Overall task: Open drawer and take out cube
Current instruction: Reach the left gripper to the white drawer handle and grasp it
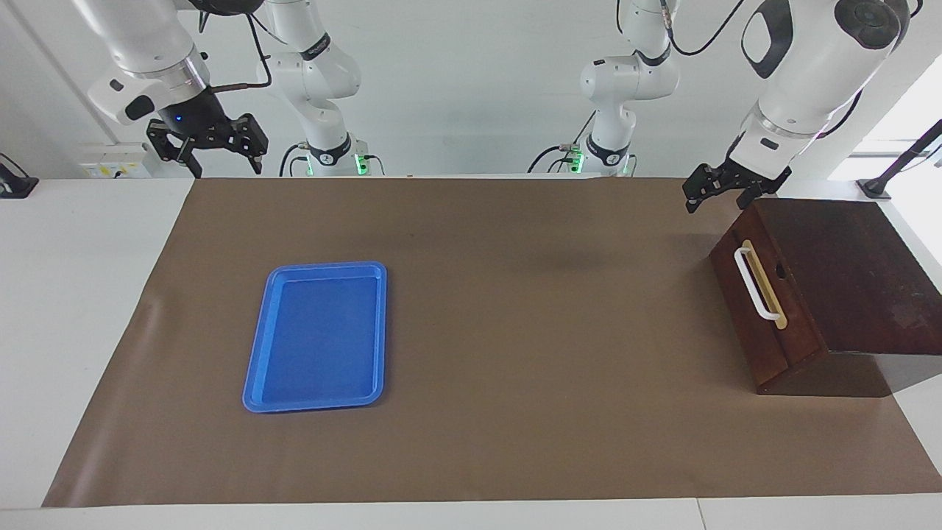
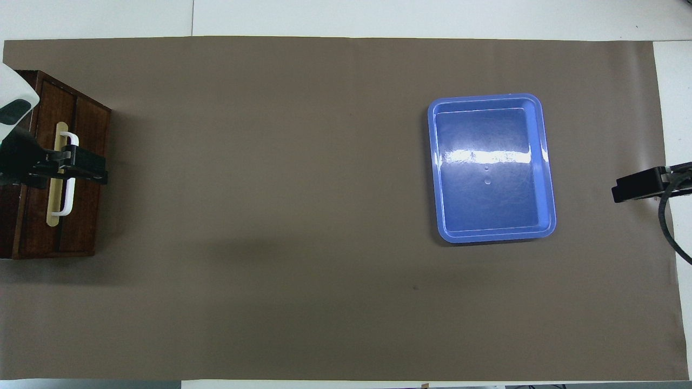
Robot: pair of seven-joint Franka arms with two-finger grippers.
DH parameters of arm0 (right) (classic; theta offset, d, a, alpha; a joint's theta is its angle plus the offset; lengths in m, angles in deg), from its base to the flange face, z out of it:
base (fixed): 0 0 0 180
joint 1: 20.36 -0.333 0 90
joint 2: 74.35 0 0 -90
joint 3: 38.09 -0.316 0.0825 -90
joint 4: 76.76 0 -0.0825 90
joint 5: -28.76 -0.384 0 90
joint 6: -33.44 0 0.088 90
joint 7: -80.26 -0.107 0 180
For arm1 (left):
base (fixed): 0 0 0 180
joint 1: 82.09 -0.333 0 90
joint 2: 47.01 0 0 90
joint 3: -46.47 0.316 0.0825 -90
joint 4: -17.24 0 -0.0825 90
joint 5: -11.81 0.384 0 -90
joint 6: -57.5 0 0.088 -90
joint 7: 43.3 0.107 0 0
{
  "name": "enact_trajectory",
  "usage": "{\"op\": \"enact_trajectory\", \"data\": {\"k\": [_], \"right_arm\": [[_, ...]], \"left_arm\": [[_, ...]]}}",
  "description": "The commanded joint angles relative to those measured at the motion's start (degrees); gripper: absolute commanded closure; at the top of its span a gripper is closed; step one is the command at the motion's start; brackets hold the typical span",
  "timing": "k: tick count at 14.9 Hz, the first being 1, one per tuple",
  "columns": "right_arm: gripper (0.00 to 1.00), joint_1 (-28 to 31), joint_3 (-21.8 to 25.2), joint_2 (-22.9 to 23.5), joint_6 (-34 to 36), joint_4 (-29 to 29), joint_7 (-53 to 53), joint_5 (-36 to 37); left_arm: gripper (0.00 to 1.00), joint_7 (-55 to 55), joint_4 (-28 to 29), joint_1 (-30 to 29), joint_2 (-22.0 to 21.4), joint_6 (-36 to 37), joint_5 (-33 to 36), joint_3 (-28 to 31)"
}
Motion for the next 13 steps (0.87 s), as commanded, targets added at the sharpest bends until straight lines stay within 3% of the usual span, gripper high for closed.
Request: {"op": "enact_trajectory", "data": {"k": [1,6,10,13], "right_arm": [[0.0,0.7,-0.4,-0.9,0.0,-0.8,-0.5,-1.1],[0.0,1.0,-0.4,-0.9,0.0,-0.8,-0.5,-1.1],[0.0,1.0,-0.4,-0.9,0.0,-0.8,-0.5,-1.1],[0.0,0.9,-0.4,-1.0,0.3,-0.8,-0.5,-1.1]], "left_arm": [[0.0,0.9,-0.5,-0.6,-0.1,0.1,0.5,0.1],[0.0,1.2,0.9,-0.6,0.1,-7.5,4.5,0.2],[0.0,0.9,10.0,-0.2,-0.3,-19.0,12.8,0.3],[0.0,-0.5,11.2,0.1,2.5,-21.8,18.5,0.2]]}}
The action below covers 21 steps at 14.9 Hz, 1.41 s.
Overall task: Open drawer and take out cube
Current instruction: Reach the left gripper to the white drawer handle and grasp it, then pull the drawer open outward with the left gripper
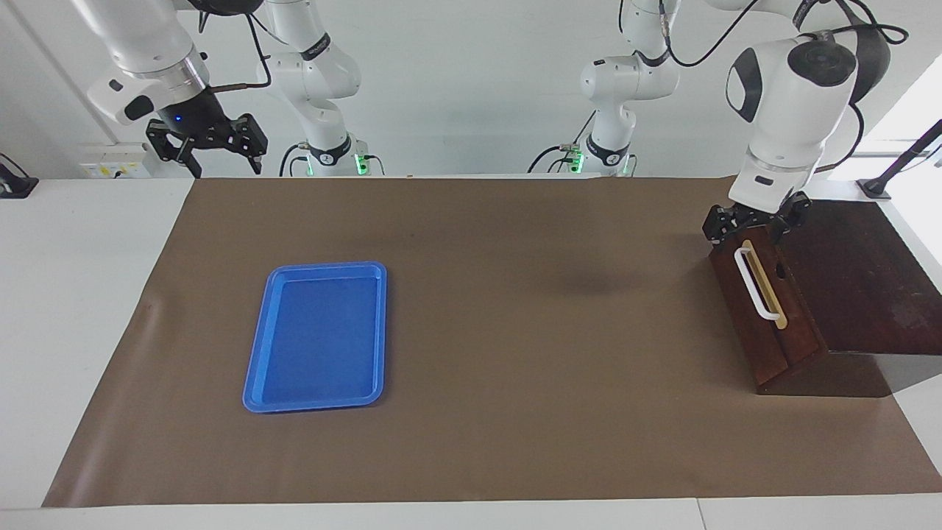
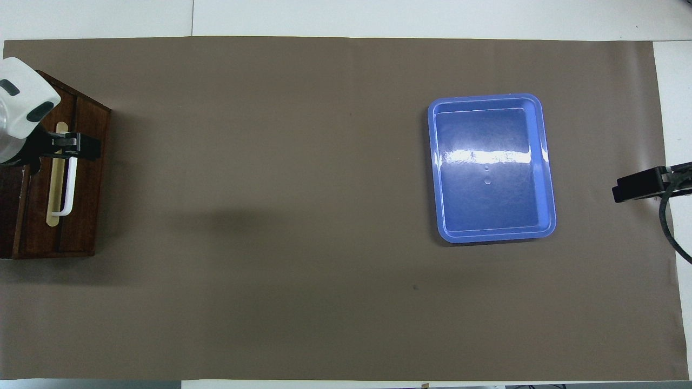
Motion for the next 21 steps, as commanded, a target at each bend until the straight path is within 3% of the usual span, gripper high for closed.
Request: {"op": "enact_trajectory", "data": {"k": [1,5,8,17,21], "right_arm": [[0.0,0.9,-0.5,-1.0,0.2,-0.8,-0.5,-1.1],[0.0,1.3,-0.5,-1.0,0.3,-0.8,-0.5,-1.1],[0.0,1.2,-0.5,-0.9,0.3,-0.8,-0.5,-1.1],[0.0,1.2,-0.5,-1.0,0.2,-0.8,-0.5,-1.1],[0.0,1.2,-0.5,-1.0,0.3,-0.8,-0.5,-1.1]], "left_arm": [[0.0,-0.8,2.9,0.6,1.6,-5.3,6.9,0.0],[0.0,-3.6,6.1,0.7,3.8,-9.7,10.9,0.0],[0.0,-7.4,8.9,1.3,5.4,-13.5,17.7,0.0],[0.0,-8.5,14.4,-1.8,6.3,-21.2,20.4,0.1],[0.0,-18.1,13.7,-0.4,9.1,-23.7,20.5,-0.3]]}}
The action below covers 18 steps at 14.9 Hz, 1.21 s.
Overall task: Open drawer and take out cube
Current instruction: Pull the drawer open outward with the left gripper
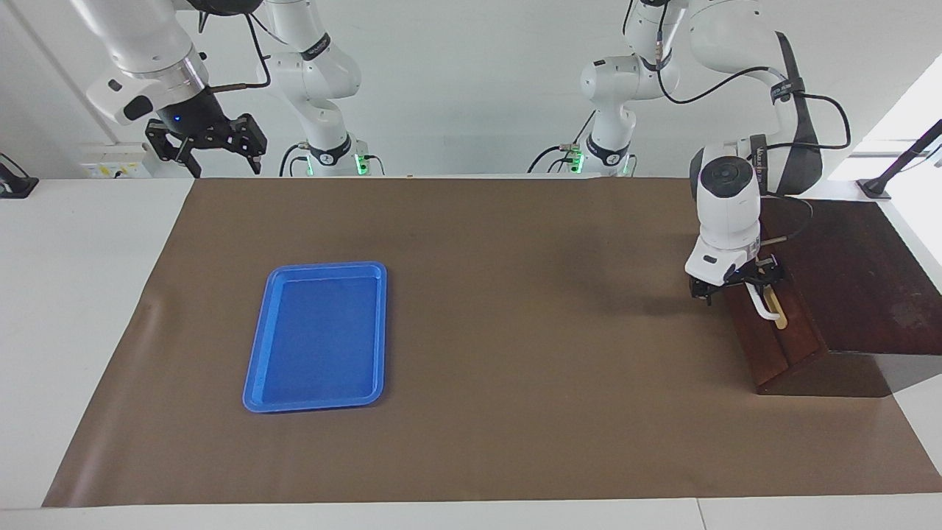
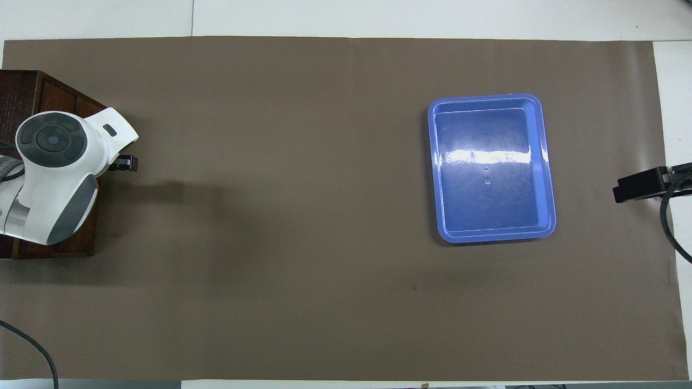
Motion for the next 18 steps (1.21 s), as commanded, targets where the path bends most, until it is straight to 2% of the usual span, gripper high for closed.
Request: {"op": "enact_trajectory", "data": {"k": [1,5,8,18], "right_arm": [[0.0,1.1,-0.5,-1.0,0.3,-0.8,-0.5,-1.1],[0.0,1.1,-0.5,-0.9,0.3,-0.8,-0.5,-1.1],[0.0,1.1,-0.5,-1.0,0.3,-0.8,-0.5,-1.1],[0.0,1.1,-0.5,-1.0,0.3,-0.8,-0.5,-1.1]], "left_arm": [[0.0,-4.7,-0.5,2.4,1.4,-2.1,0.4,-0.2],[0.0,-9.5,-3.1,9.2,1.6,1.7,-7.1,-0.1],[0.0,-12.2,-4.3,13.0,1.6,4.6,-8.9,-0.1],[0.0,-12.4,-4.9,14.2,1.5,6.4,-10.4,-0.1]]}}
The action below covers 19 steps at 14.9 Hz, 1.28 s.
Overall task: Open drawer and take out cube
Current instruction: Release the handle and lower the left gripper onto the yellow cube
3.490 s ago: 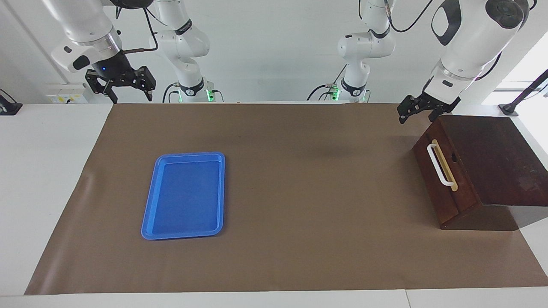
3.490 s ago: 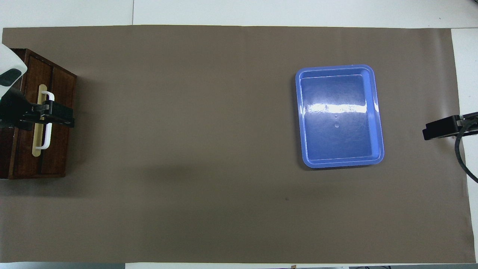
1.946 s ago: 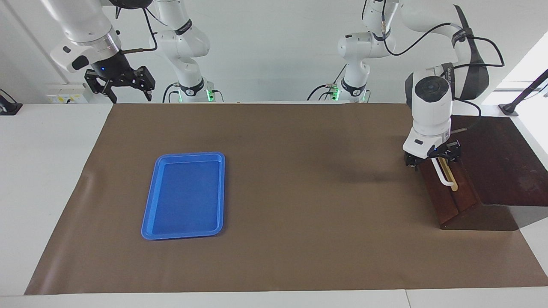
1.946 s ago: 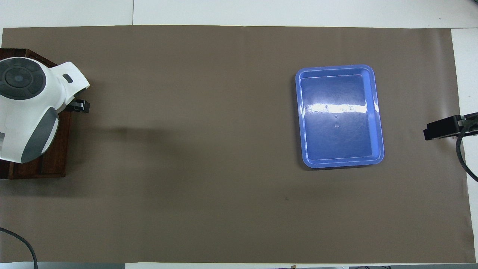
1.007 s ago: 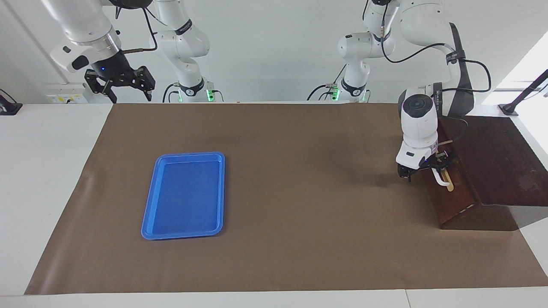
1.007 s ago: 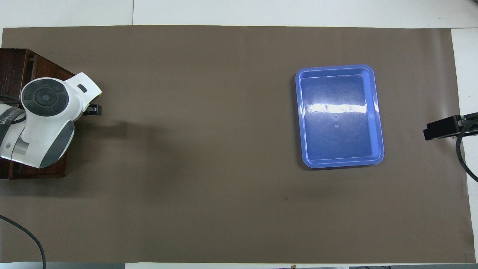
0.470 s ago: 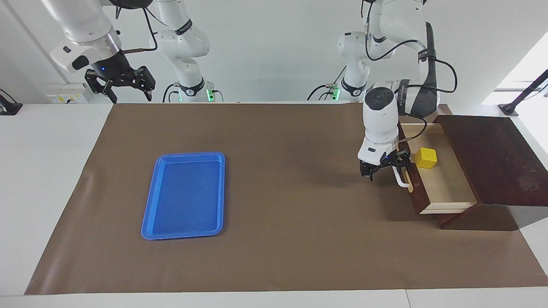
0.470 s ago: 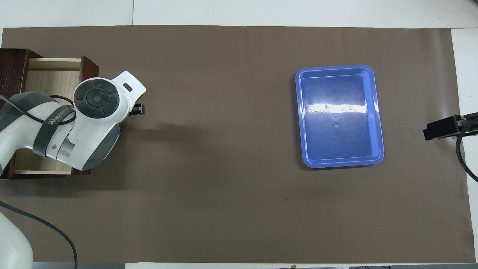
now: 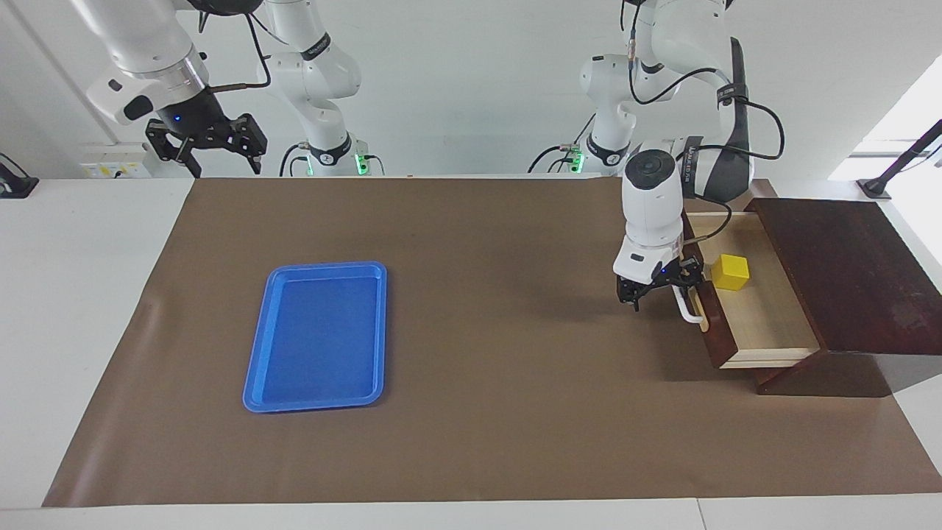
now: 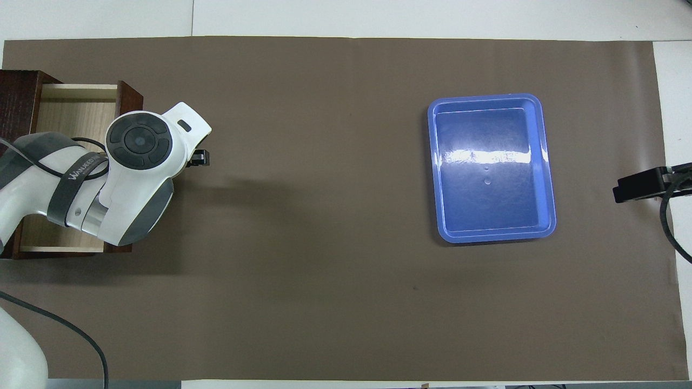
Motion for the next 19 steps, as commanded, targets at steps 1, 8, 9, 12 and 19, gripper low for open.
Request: {"op": "enact_trajectory", "data": {"k": [1,8,9,12,19], "right_arm": [[0.0,1.1,-0.5,-1.0,0.3,-0.8,-0.5,-1.1],[0.0,1.1,-0.5,-0.9,0.3,-0.8,-0.5,-1.1],[0.0,1.1,-0.5,-1.0,0.3,-0.8,-0.5,-1.1],[0.0,1.1,-0.5,-1.0,0.3,-0.8,-0.5,-1.1],[0.0,1.1,-0.5,-1.0,0.3,-0.8,-0.5,-1.1]], "left_arm": [[0.0,-0.7,-3.4,1.2,0.8,3.3,-2.6,0.2],[0.0,-0.9,-23.2,-7.2,1.6,20.8,-12.9,0.7],[0.0,-1.0,-23.0,-9.9,0.2,21.0,-15.6,0.7],[0.0,-10.0,-19.5,-15.2,-1.7,19.6,-18.1,0.8],[0.0,-35.8,-1.5,-17.3,-8.3,8.3,-18.2,0.8]]}}
